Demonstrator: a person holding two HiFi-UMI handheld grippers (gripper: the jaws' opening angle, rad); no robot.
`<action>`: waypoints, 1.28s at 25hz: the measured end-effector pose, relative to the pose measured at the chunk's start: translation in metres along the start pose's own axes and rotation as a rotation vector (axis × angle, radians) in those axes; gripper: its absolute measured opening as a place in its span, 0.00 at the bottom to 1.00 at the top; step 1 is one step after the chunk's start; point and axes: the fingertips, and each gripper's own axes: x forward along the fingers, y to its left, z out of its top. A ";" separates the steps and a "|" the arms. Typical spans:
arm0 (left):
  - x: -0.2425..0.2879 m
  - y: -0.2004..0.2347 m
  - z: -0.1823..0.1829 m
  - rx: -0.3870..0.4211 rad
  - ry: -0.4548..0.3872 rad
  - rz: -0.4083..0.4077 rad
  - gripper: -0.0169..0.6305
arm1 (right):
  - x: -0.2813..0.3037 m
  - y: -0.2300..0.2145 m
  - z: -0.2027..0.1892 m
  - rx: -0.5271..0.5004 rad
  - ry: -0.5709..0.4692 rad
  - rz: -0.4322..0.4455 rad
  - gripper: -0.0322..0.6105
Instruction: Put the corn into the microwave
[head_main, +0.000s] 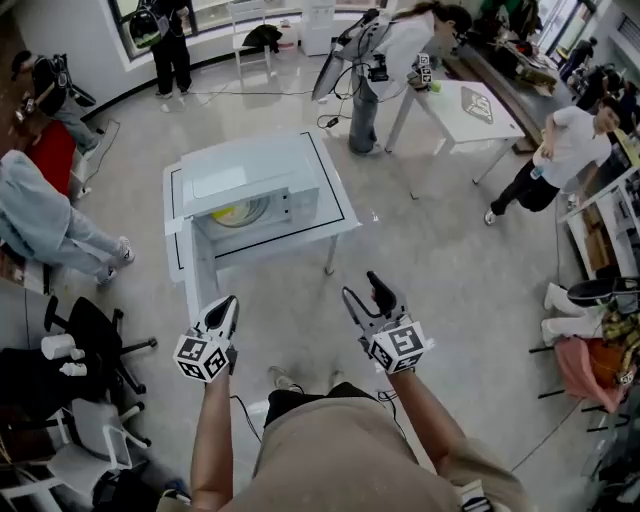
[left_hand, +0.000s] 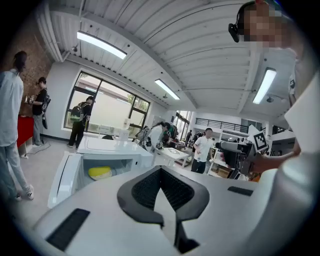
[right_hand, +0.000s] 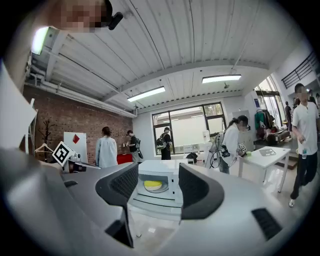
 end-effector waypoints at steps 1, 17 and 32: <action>0.004 -0.009 -0.007 -0.012 0.002 0.006 0.03 | -0.008 -0.009 -0.006 -0.005 0.009 0.002 0.46; 0.050 -0.154 -0.082 -0.018 0.083 -0.030 0.03 | -0.140 -0.107 -0.076 0.073 0.126 -0.042 0.46; 0.077 -0.184 -0.115 0.024 0.149 -0.086 0.03 | -0.172 -0.129 -0.124 0.112 0.148 -0.095 0.24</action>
